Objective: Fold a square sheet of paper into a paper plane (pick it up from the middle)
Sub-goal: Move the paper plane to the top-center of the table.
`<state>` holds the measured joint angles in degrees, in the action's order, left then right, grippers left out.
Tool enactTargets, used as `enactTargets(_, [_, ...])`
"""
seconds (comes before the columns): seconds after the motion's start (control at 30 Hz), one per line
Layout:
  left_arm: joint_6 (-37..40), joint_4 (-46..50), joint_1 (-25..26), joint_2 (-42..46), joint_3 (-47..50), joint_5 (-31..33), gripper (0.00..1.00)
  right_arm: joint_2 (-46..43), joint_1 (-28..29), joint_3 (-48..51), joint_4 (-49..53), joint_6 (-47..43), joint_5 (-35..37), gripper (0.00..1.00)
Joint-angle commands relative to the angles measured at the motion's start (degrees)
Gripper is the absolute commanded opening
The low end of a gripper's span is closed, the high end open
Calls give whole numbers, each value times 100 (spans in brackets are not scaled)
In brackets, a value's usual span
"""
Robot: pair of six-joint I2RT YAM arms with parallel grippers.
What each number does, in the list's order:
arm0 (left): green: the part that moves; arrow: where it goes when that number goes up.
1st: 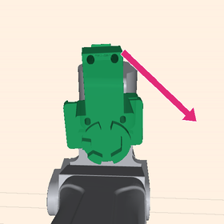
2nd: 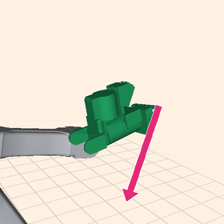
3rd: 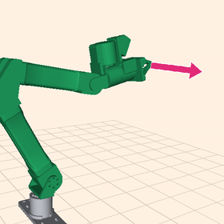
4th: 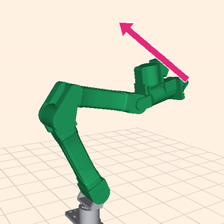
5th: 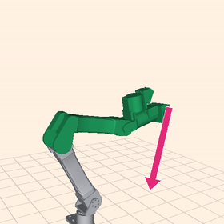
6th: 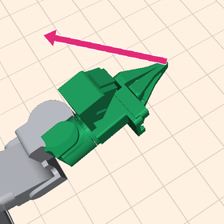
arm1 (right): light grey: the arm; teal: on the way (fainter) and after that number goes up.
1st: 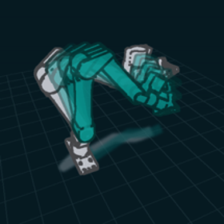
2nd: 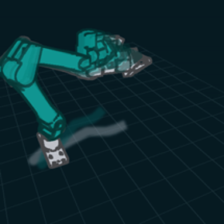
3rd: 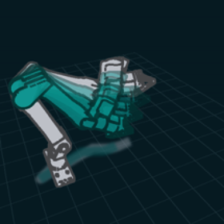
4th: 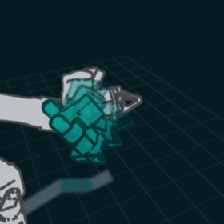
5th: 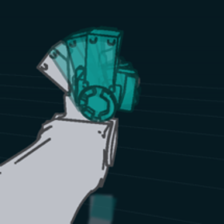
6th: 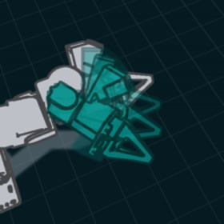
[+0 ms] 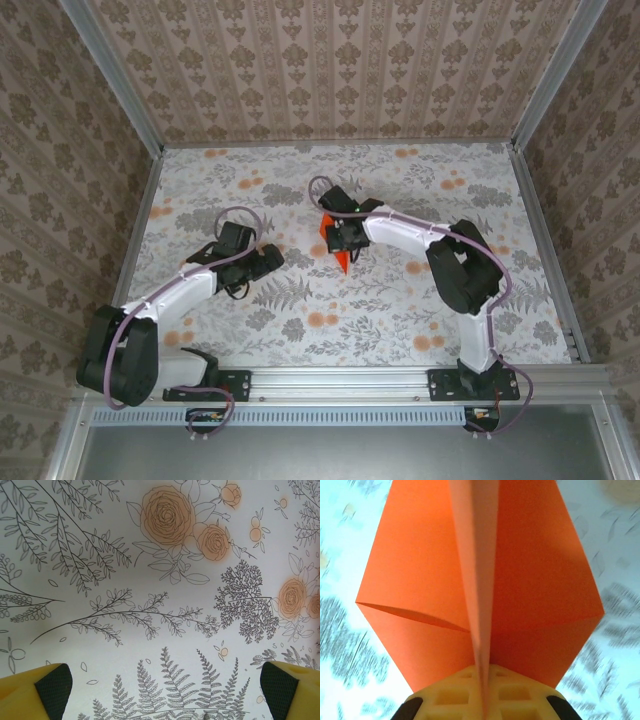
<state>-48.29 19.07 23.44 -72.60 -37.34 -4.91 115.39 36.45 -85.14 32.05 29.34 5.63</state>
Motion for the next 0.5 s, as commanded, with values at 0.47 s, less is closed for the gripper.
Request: enactTargets(0.47, [197, 277, -156, 255, 94, -2, 100, 1176, -680, -1317, 659, -343, -144, 13])
